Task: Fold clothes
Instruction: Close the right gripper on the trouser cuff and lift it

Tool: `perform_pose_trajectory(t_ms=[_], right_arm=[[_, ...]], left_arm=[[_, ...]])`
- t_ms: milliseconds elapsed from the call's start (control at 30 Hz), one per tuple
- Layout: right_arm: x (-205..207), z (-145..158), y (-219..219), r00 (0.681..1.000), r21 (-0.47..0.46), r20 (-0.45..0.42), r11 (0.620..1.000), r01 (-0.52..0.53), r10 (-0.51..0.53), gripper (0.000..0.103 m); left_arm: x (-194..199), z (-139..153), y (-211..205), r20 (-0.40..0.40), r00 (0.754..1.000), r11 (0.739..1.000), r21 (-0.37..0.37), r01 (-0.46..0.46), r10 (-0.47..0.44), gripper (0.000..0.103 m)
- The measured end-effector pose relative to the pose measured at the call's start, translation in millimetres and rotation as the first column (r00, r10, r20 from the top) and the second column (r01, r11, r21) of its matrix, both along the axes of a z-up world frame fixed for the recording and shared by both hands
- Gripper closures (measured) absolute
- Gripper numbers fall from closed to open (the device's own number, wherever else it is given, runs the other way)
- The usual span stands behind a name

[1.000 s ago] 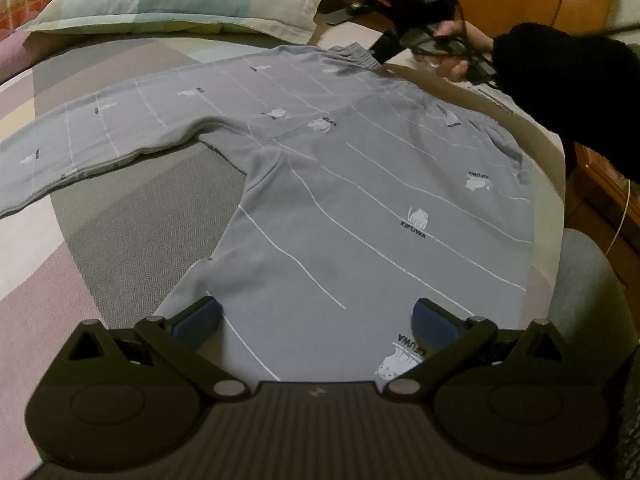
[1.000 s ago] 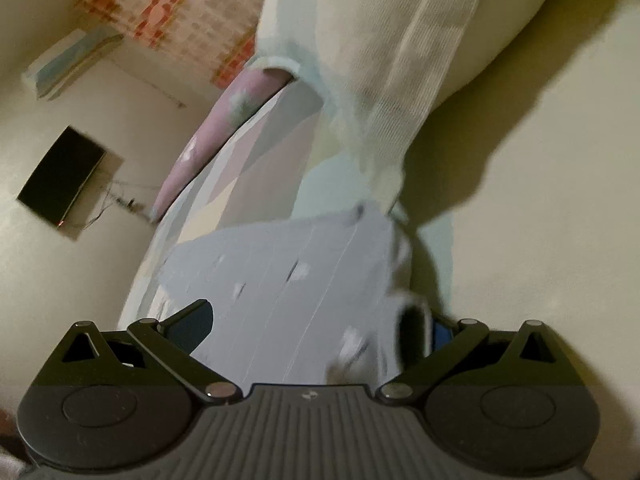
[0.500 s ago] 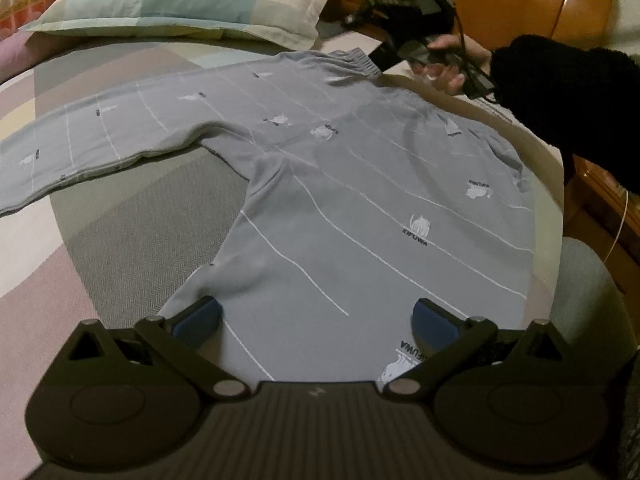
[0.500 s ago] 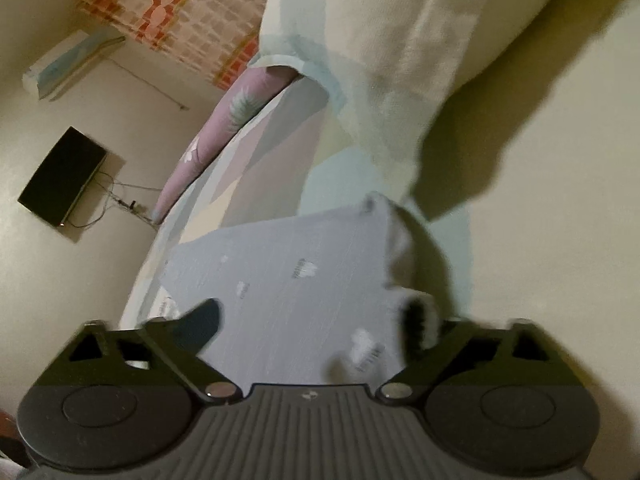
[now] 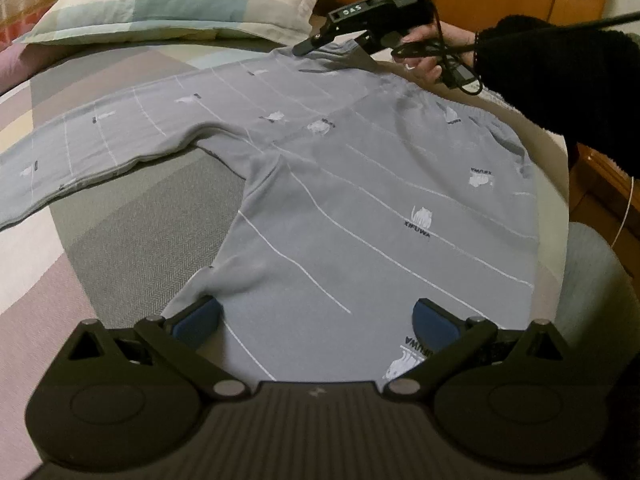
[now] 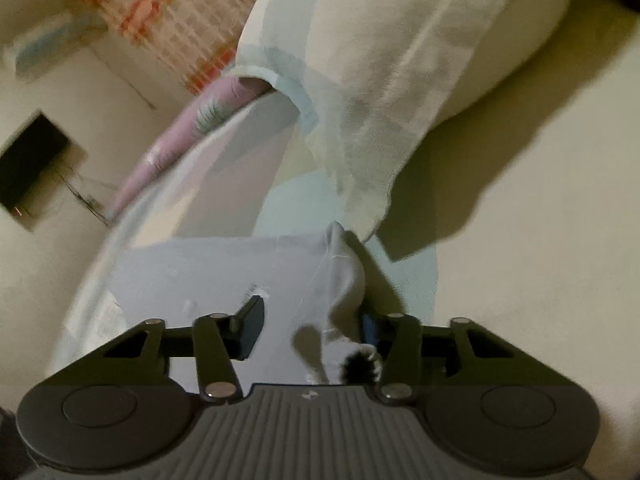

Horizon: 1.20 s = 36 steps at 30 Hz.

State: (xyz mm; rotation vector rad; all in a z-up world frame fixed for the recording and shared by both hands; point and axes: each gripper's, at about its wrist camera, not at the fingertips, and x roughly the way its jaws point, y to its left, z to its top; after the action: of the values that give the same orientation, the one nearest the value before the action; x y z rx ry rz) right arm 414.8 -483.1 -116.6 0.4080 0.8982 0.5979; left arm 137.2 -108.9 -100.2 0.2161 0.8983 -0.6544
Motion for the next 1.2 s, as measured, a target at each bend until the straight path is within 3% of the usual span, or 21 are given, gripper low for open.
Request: perform_pose_trajectory(t_ms=[33, 333, 600, 833, 1000, 1200], right_arm=[[1, 1, 3, 1.0, -0.055, 0.001, 0.998, 0.018, -0.018, 0.099], [-8, 16, 27, 0.999, -0.245, 0.046, 0.969, 0.035, -0.024, 0.097], [-37, 48, 39, 0.994, -0.254, 0.107, 0.967, -0.005, 0.033, 0.097], [-63, 61, 52, 0.988, -0.266, 0.122, 0.962, -0.056, 0.092, 0.096], [-72, 63, 55, 0.986, -0.263, 0.125, 0.962, -0.075, 0.111, 0.096], [-73, 60, 56, 0.983, -0.256, 0.135, 0.963, -0.089, 0.127, 0.096]], left_arm=[[0, 0, 0, 0.001, 1.0, 1.0, 0.005, 0.003, -0.003, 0.001], [0, 3, -1, 0.001, 1.0, 1.0, 0.023, 0.004, -0.004, 0.001], [0, 13, 4, 0.02, 0.999, 0.999, 0.032, -0.04, 0.039, 0.001], [3, 24, -1, 0.076, 0.997, 0.995, 0.094, 0.021, -0.028, 0.001], [47, 42, -5, 0.153, 0.985, 0.988, 0.148, 0.053, -0.075, 0.001], [143, 54, -22, 0.212, 0.972, 0.98, 0.189, 0.062, -0.103, 0.002]])
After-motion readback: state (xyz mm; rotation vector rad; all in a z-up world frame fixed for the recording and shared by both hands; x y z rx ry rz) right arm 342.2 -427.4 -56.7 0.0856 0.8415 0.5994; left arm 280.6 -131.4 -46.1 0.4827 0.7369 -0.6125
